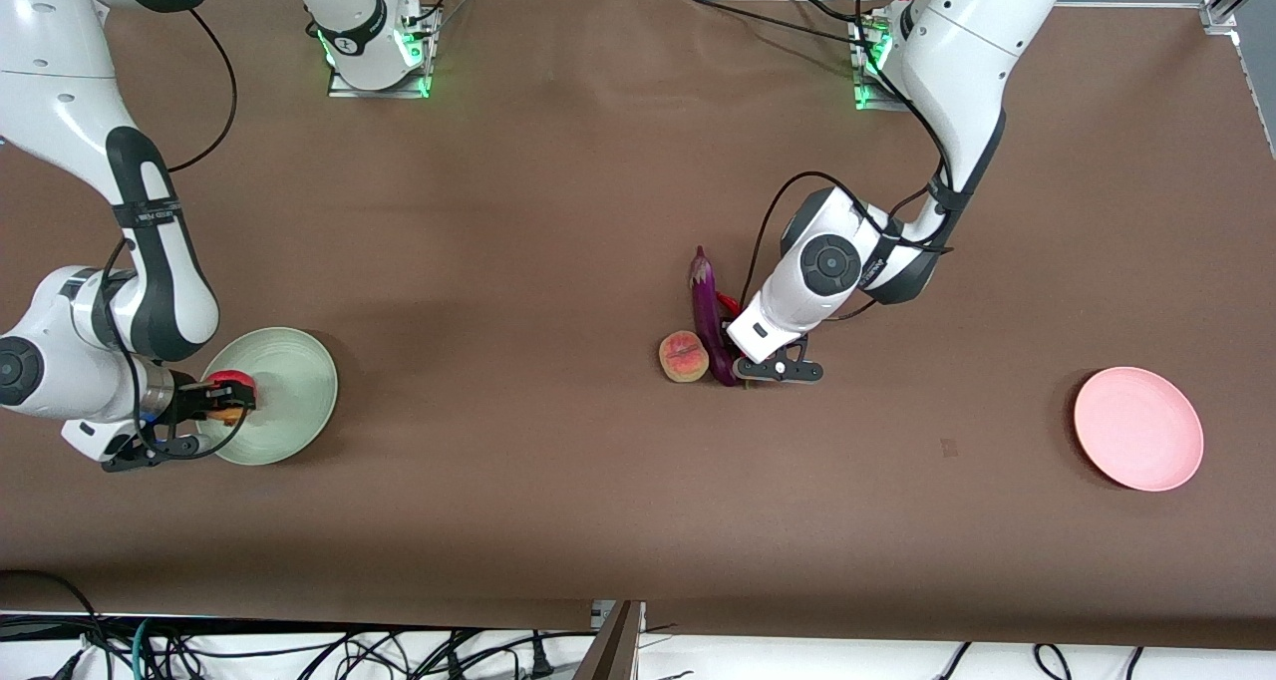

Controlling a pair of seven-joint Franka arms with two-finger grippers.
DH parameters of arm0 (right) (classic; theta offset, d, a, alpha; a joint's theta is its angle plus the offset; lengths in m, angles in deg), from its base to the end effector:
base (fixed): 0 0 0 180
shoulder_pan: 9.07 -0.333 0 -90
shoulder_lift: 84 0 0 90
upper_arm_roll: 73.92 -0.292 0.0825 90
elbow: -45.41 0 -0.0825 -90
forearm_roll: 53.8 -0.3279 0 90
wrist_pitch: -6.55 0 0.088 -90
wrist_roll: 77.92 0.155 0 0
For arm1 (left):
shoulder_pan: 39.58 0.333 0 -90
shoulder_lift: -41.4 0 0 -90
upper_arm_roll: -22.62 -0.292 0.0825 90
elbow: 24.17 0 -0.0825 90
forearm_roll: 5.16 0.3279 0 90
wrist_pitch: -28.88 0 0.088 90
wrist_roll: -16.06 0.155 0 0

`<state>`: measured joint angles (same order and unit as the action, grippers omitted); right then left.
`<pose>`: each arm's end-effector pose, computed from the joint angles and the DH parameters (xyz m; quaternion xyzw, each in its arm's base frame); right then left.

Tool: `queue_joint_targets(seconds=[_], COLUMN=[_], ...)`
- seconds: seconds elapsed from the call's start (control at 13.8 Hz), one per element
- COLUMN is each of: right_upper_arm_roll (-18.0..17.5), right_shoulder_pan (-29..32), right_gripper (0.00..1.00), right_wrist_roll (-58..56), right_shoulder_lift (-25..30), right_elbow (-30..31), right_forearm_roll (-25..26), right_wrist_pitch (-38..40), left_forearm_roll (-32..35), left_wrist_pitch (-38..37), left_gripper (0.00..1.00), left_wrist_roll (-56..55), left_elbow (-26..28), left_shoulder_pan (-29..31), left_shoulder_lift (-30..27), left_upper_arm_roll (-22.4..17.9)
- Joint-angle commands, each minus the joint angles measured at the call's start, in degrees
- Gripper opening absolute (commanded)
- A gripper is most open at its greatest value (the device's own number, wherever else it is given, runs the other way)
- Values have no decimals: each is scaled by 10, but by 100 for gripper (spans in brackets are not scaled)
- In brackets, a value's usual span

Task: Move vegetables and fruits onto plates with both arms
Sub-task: 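Release the pomegranate on the green plate while the left gripper grasps the chili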

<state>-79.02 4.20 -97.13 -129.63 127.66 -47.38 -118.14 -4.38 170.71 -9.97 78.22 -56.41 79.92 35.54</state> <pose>0.6465 -0.1096 0.1838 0.9928 0.1166 -0.0283 0.0066 0.5327 -0.2979 0.1632 0.9977 -0.0128 -0.0162 0.0651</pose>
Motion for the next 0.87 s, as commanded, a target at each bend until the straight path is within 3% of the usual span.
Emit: queue_joint_targets(seconds=[0.0, 0.07, 0.15, 0.29, 0.58, 0.8], right_upper_arm_roll=[-11, -14, -17, -34, -90, -120], right_shoulder_pan=[9, 8, 6, 2, 0, -31], right_gripper=[100, 100, 100, 100, 100, 100], right_wrist_roll=[-7, -7, -7, -6, 15, 107], right_shoulder_lift=[1, 5, 12, 26, 33, 33], right_elbow=[-4, -5, -6, -8, -30, -30], right_forearm_roll=[-8, -17, -23, -25, -52, -59], right_wrist_pitch=[2, 6, 10, 27, 57, 57], left_forearm_roll=[-7, -7, -7, -6, 42, 65], left_wrist_pitch=[12, 11, 5, -29, -165, -178], left_gripper=[16, 6, 5, 4, 4, 5], left_wrist_roll=[7, 10, 11, 7, 30, 122], left_elbow=[3, 3, 3, 0, -32, -38], left_shoulder_pan=[-1, 2, 5, 8, 28, 102], left_shoulder_lift=[4, 4, 2, -8, -69, -87], left_upper_arm_roll=[-3, -3, -4, -14, -66, -69])
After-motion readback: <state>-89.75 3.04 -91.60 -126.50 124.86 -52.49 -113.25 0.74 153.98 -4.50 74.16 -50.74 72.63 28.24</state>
